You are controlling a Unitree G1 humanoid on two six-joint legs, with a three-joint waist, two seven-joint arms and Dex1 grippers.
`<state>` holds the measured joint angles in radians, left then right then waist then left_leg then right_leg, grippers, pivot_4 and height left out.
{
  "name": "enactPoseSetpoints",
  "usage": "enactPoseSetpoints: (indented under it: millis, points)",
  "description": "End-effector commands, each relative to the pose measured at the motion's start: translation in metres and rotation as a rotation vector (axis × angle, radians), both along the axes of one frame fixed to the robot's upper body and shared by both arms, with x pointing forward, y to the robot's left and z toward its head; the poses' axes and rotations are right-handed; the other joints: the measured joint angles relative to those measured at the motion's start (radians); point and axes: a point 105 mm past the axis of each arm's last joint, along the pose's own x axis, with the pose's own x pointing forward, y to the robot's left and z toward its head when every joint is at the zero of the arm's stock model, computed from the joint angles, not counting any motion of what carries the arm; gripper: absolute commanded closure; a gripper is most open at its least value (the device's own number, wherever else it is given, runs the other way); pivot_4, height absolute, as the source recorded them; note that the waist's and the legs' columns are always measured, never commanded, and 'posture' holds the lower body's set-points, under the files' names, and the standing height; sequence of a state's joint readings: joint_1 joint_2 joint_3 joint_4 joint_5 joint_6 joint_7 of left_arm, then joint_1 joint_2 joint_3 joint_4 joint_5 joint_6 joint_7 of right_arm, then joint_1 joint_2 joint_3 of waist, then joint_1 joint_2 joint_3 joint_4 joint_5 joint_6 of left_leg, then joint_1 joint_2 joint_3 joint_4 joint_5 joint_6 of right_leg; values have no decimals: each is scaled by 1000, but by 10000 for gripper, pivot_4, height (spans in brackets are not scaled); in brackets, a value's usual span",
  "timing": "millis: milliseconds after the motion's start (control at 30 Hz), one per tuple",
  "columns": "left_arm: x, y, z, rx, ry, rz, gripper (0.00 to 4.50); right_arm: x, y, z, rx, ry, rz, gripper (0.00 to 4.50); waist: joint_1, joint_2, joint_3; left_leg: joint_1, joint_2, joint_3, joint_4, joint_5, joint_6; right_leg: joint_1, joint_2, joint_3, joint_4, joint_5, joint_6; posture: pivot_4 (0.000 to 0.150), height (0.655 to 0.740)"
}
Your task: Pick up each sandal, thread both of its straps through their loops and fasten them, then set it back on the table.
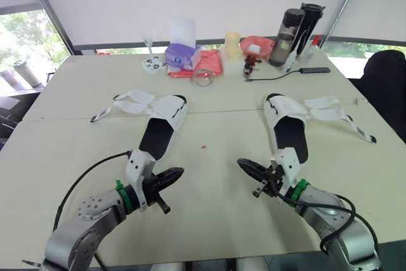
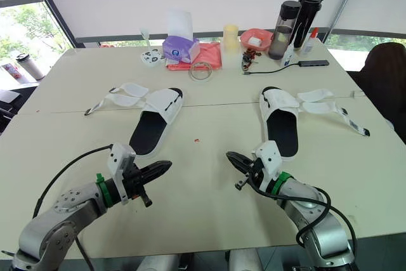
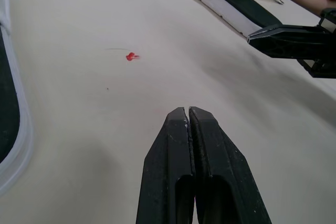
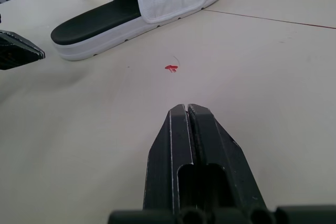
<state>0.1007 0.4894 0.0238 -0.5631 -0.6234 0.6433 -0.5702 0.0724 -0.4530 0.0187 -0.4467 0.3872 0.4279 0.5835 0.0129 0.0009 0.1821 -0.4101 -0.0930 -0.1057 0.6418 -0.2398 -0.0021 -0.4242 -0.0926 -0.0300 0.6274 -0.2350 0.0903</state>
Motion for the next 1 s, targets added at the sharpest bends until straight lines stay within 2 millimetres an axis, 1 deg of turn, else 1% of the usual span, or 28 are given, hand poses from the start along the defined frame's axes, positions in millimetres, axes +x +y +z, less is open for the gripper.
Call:
enactPoseSetpoints:
  millis: [33,567,700,1000]
  points:
    - [1,-1,9,-12,-40,-11,44225,2,0,15,11,-58,-7,45000,1,0,0,0,0,0,0,0,0,0,0,0,0,0,0,1500,7400]
    - [5,1,14,-24,-53,16,44225,3,1,16,9,-61,-8,45000,1,0,0,0,0,0,0,0,0,0,0,0,0,0,0,1500,7400]
    - [4,2,14,-23,-52,21,44225,2,1,14,11,-51,-5,45000,1,0,0,0,0,0,0,0,0,0,0,0,0,0,0,1500,7400]
    - [2,1,13,-34,-46,32,44225,2,-1,14,5,-50,0,45000,1,0,0,0,0,0,0,0,0,0,0,0,0,0,0,1500,7400]
